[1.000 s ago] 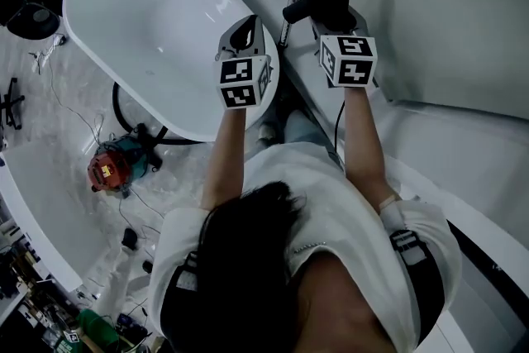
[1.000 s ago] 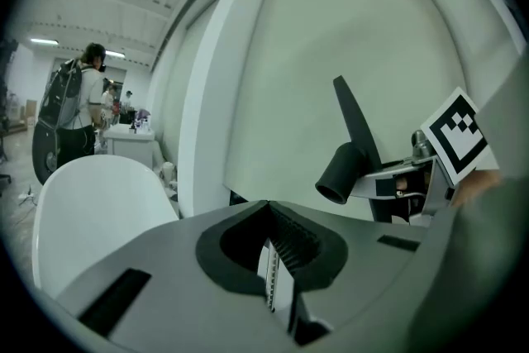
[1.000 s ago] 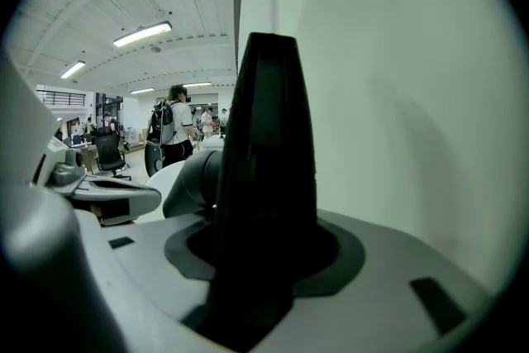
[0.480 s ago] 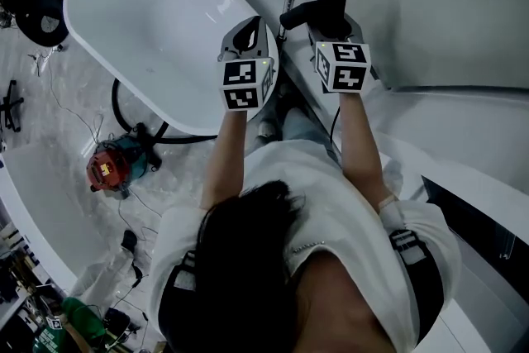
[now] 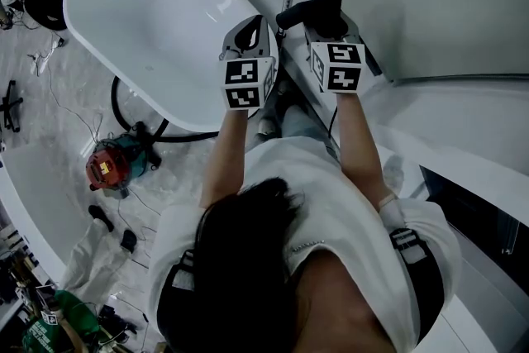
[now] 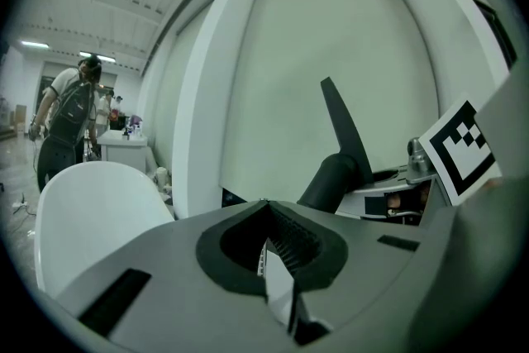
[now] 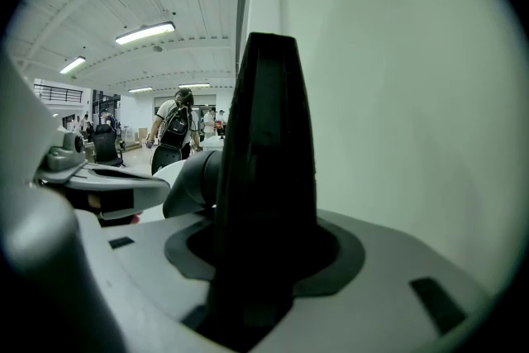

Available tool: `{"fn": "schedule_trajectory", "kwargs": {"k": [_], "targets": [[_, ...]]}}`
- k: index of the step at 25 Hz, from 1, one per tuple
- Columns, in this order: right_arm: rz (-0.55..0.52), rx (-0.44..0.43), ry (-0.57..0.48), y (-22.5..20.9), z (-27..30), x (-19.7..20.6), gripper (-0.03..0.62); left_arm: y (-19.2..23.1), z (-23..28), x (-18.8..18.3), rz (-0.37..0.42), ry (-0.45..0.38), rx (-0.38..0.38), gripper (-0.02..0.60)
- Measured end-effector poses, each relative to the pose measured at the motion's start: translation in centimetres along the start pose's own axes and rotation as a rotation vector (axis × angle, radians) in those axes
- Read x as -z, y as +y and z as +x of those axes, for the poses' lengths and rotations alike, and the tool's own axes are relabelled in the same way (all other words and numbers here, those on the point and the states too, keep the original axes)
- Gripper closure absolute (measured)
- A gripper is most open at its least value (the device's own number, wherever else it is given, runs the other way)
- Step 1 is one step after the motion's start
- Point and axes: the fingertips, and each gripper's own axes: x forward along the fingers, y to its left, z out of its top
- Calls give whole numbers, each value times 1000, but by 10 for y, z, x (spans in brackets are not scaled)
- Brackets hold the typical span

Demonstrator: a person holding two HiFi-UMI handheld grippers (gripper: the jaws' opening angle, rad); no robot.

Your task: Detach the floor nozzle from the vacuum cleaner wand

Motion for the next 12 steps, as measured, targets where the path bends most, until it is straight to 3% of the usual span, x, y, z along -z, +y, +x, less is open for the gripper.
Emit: {"fn": "schedule_trajectory", "kwargs": {"k": [8, 12], "targets": [[-48, 4, -6, 4, -12, -17, 379, -2, -10, -16, -2, -3, -8, 578], [-64, -4, -1, 9, -5, -6, 378, 2, -8, -4, -1, -3, -17, 578]]}}
